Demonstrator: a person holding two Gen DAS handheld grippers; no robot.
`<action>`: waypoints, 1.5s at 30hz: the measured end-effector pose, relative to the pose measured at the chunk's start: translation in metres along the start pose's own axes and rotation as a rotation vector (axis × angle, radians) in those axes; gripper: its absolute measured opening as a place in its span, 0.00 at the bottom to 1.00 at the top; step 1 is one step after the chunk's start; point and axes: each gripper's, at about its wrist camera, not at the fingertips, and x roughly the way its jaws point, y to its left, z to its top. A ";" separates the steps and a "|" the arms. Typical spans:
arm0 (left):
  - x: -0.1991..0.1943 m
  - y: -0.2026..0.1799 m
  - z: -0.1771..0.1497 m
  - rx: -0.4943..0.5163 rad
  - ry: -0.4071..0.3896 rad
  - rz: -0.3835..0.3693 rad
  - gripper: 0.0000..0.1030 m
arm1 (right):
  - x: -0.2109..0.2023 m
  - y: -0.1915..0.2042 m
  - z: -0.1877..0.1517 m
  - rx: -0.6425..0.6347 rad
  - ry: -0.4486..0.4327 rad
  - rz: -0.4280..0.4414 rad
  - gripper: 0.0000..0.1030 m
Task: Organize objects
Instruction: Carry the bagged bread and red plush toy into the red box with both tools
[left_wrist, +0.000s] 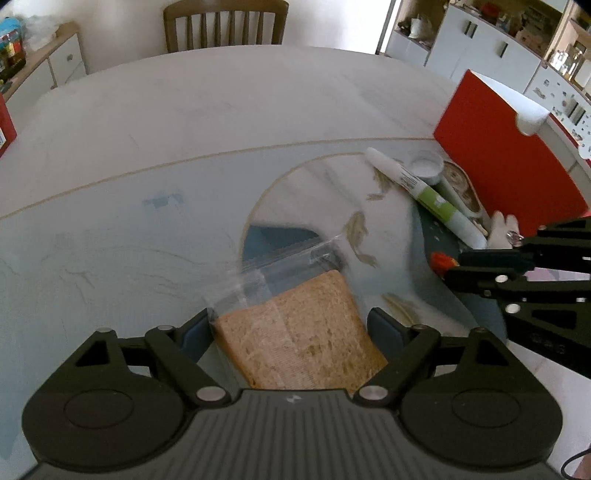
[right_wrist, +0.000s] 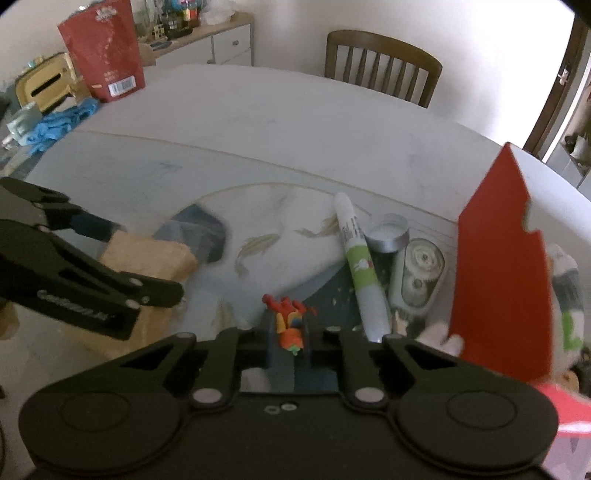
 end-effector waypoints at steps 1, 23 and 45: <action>-0.001 -0.002 -0.002 0.004 0.002 -0.005 0.84 | -0.005 0.001 -0.002 0.005 -0.007 0.005 0.13; -0.058 -0.066 -0.008 0.073 0.003 -0.094 0.81 | -0.113 -0.035 -0.040 0.123 -0.097 0.046 0.13; -0.091 -0.197 0.109 0.219 -0.193 -0.129 0.81 | -0.189 -0.185 -0.016 0.140 -0.303 -0.124 0.13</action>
